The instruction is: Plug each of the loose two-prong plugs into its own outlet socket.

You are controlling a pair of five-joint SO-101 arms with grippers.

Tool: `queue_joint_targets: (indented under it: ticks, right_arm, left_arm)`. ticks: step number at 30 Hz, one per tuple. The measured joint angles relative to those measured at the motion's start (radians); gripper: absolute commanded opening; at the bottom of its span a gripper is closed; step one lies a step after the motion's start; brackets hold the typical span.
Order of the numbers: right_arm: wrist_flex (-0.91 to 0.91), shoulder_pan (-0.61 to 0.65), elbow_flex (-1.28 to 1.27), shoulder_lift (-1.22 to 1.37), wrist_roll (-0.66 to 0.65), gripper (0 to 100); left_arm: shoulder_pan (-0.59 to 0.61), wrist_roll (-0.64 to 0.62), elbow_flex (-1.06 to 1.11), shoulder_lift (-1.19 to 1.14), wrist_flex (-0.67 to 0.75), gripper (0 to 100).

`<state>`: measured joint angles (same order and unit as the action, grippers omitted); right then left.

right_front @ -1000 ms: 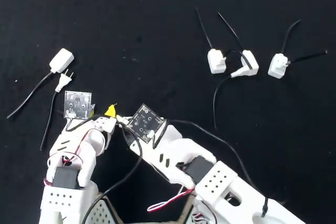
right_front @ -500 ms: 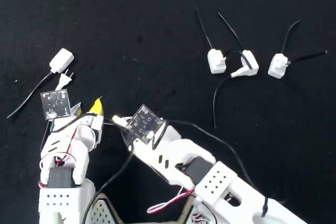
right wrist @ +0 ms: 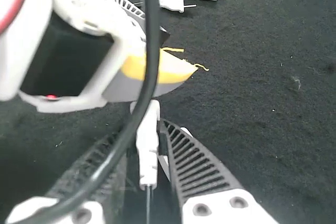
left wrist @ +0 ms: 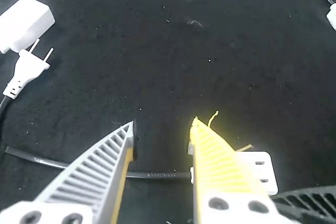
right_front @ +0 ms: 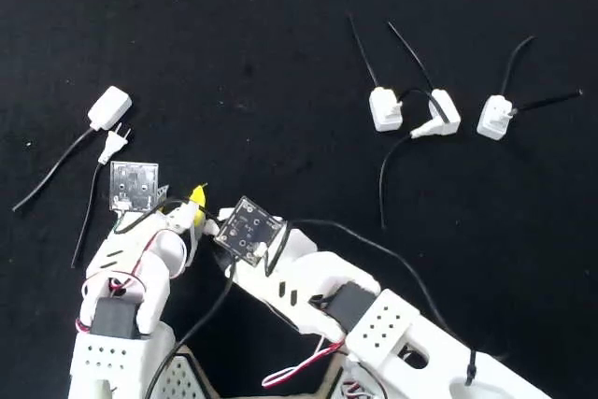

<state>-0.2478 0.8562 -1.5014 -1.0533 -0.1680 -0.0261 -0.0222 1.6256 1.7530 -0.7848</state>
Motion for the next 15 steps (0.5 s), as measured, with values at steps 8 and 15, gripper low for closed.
queue_joint_targets:
  ticks: [8,15]
  right_arm:
    - [0.0,0.0,0.0,0.0,0.002,1.0]
    - [-0.002,0.0,0.0,0.0,0.083,1.0]
  left_arm:
    - [0.0,0.0,0.0,0.0,0.0,18]
    - [0.0,0.0,0.0,0.0,0.002,18]
